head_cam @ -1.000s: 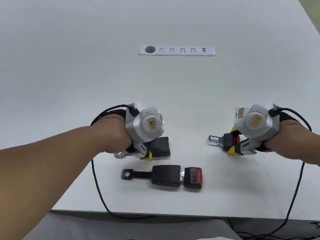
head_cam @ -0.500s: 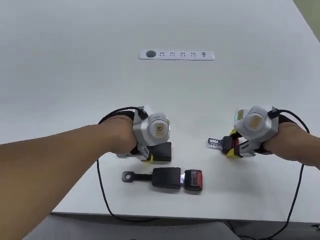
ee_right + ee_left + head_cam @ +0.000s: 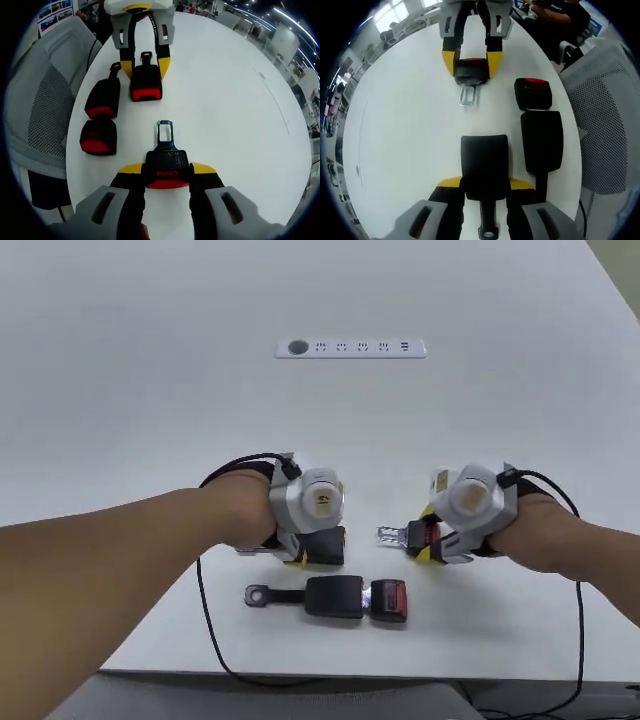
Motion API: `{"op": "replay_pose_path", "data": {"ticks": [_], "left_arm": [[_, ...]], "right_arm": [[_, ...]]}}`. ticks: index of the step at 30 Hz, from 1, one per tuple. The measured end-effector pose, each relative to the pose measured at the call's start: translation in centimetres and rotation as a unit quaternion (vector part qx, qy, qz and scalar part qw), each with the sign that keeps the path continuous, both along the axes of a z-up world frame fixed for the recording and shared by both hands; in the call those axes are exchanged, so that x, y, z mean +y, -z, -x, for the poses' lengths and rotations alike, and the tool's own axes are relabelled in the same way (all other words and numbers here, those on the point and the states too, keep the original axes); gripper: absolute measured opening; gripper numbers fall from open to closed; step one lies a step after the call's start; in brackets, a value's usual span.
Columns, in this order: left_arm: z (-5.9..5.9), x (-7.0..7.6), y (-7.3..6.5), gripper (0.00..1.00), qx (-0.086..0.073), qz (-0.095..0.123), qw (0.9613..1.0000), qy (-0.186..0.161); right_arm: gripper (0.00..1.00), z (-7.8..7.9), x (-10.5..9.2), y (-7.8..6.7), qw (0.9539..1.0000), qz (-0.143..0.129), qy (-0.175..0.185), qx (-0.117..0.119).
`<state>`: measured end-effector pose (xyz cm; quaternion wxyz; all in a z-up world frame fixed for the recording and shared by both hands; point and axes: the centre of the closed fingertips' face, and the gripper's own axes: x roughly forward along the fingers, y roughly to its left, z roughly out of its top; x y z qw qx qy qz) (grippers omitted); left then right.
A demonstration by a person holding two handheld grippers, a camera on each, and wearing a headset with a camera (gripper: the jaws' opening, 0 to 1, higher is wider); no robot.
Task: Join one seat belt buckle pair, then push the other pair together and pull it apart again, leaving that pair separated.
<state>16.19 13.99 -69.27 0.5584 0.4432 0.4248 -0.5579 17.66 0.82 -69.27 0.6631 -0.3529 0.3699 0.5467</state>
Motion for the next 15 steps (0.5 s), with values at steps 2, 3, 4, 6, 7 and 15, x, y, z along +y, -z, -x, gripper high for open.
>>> {"op": "replay_pose_path", "data": {"ticks": [2,3,4,6,7,15], "left_arm": [[0.0,0.0,0.0,0.32,-0.001,0.001,1.0000,0.000],[0.0,-0.1,0.0,0.32,-0.001,0.001,1.0000,-0.001],[0.0,-0.1,0.0,0.32,-0.001,0.001,1.0000,-0.001],[0.0,-0.1,0.1,0.32,-0.001,0.001,1.0000,-0.001],[0.0,-0.1,0.1,0.32,-0.001,0.001,1.0000,-0.002],[-0.2,0.1,0.3,0.32,0.002,-0.001,1.0000,-0.007]], "right_arm": [[0.33,0.4,1.1,0.4,0.9999,-0.004,-0.009,-0.001],[0.33,0.6,1.7,0.1,0.9999,-0.008,-0.014,0.000],[0.33,0.7,2.1,-0.1,0.9998,-0.010,-0.017,0.000],[0.33,1.0,2.9,-0.4,0.9997,-0.011,-0.023,-0.001],[0.33,1.0,3.5,-0.3,0.9995,-0.012,-0.028,-0.001],[0.33,1.2,3.9,-0.4,0.9991,-0.001,-0.043,-0.003]]}}
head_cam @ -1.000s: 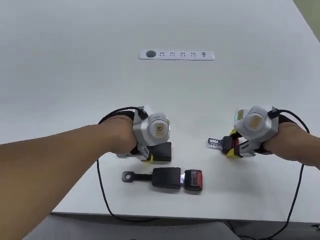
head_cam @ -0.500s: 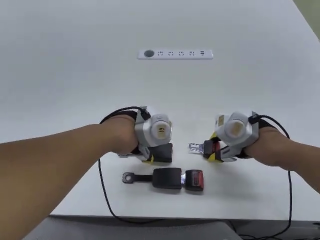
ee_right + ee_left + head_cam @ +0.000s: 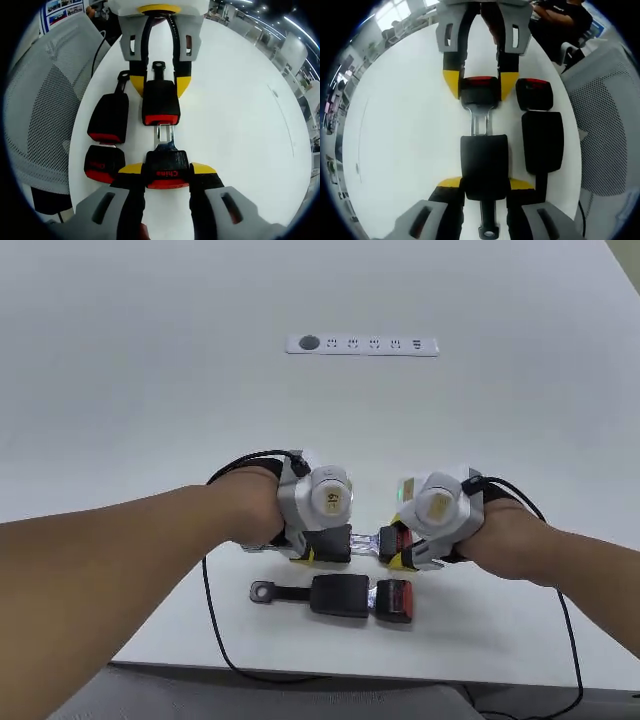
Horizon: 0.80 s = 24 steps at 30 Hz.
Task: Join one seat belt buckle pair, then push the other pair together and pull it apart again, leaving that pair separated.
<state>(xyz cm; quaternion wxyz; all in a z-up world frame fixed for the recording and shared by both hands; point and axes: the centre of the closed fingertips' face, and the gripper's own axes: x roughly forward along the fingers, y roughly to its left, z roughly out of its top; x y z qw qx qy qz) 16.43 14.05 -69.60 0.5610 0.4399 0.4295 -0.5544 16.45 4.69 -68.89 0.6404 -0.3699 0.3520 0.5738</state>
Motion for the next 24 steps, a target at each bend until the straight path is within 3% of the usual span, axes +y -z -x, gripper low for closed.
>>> {"op": "replay_pose_path", "data": {"ticks": [15,17,24], "left_arm": [[0.4,-0.2,-0.4,0.32,0.002,-0.006,1.0000,0.002],[0.4,-0.2,-0.4,0.32,0.001,-0.007,1.0000,0.002],[0.2,-0.2,-0.5,0.32,0.001,-0.010,0.9999,0.007]], "right_arm": [[0.32,-0.3,-0.1,0.6,0.9999,-0.002,-0.012,0.005],[0.32,0.5,0.7,0.0,0.9997,-0.011,-0.018,0.012],[0.32,0.4,1.6,0.1,0.9997,-0.008,-0.023,-0.002]]}}
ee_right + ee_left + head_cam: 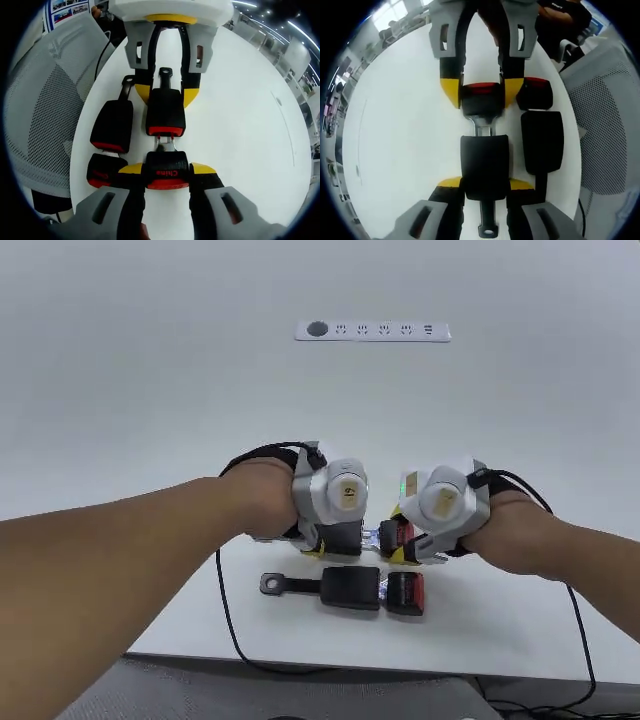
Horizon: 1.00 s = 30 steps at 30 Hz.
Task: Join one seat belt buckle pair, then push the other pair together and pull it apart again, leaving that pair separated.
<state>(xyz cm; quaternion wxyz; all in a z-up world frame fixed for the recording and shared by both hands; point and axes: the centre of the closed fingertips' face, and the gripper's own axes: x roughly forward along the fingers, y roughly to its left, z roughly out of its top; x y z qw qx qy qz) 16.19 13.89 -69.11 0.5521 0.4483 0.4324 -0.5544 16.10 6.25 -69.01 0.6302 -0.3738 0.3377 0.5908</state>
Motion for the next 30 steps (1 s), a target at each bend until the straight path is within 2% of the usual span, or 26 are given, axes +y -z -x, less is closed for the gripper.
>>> {"op": "replay_pose_path", "data": {"ticks": [5,8,16,17,18,19,20,24,30], "left_arm": [[0.1,0.1,-0.1,0.32,0.002,0.014,0.9999,-0.008],[-0.1,0.1,-0.1,0.31,0.003,0.019,0.9997,-0.015],[0.1,0.0,-0.1,0.31,0.003,0.022,0.9996,-0.017],[0.1,0.0,-0.1,0.31,0.003,0.021,0.9996,-0.017],[0.1,0.0,-0.1,0.31,0.003,0.020,0.9997,-0.015],[0.1,0.1,-0.1,0.31,0.003,0.020,0.9996,-0.017],[0.1,0.1,-0.1,0.31,0.003,0.022,0.9996,-0.020],[0.1,0.1,-0.2,0.31,0.002,0.026,0.9993,-0.025],[0.0,0.1,-0.1,0.31,0.002,0.023,0.9994,-0.026]], "right_arm": [[0.32,0.1,0.0,-0.3,1.0000,-0.002,0.006,0.002],[0.32,-0.2,0.5,0.0,0.9999,0.000,0.015,0.002],[0.31,-0.4,0.9,0.2,0.9996,-0.001,0.025,0.011],[0.31,-0.3,1.8,0.1,0.9993,-0.015,0.028,0.021],[0.31,-0.4,2.2,0.3,0.9992,-0.011,0.031,0.023],[0.31,-0.7,2.0,0.7,0.9997,0.020,0.010,-0.001],[0.31,-0.3,2.1,0.2,0.9996,0.027,0.006,-0.002],[0.31,-0.5,1.8,0.5,0.9999,0.010,0.010,0.009],[0.32,-0.3,1.8,0.3,0.9998,0.014,0.009,0.009]]}}
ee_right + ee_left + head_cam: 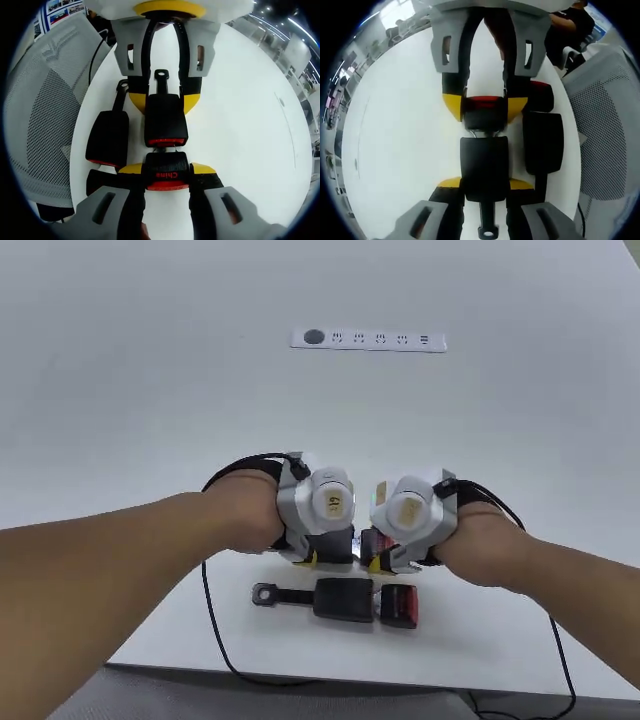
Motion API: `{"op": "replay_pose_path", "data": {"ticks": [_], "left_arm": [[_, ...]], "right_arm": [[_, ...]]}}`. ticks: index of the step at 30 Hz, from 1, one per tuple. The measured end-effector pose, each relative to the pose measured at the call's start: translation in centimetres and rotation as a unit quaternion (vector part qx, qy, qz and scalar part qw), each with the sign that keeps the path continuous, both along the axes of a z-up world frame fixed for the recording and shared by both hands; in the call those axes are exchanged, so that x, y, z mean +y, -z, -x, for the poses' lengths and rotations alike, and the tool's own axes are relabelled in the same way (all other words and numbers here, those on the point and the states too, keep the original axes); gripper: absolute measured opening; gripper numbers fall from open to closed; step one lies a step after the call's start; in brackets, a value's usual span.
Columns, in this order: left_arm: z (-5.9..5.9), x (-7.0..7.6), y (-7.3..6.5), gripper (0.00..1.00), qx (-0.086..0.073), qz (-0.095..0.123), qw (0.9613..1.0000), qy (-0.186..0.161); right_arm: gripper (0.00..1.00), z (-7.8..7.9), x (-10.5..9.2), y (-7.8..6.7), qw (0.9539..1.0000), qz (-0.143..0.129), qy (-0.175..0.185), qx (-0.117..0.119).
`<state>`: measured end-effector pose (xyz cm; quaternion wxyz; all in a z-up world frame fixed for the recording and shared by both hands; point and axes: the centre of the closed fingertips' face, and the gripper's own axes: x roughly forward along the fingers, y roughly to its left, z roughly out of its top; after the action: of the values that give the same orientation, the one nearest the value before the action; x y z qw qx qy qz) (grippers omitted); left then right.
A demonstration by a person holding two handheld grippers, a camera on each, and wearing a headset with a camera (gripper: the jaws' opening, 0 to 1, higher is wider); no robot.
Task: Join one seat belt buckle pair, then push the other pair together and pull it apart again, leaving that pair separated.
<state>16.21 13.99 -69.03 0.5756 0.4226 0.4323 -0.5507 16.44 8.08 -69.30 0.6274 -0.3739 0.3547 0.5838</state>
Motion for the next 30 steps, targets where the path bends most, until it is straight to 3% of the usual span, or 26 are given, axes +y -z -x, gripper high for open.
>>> {"op": "replay_pose_path", "data": {"ticks": [21,25,30], "left_arm": [[-0.1,0.1,0.4,0.32,-0.002,-0.008,0.9999,-0.010],[0.0,0.2,0.4,0.32,-0.001,-0.004,0.9999,-0.014],[0.0,0.2,0.4,0.32,-0.001,-0.002,0.9998,-0.017]], "right_arm": [[0.33,0.1,0.0,-0.1,0.9999,-0.006,0.015,-0.004],[0.33,0.0,-0.4,0.2,0.9998,0.001,0.018,-0.007],[0.33,0.5,-1.7,-0.5,0.9996,0.008,0.026,-0.012]]}}
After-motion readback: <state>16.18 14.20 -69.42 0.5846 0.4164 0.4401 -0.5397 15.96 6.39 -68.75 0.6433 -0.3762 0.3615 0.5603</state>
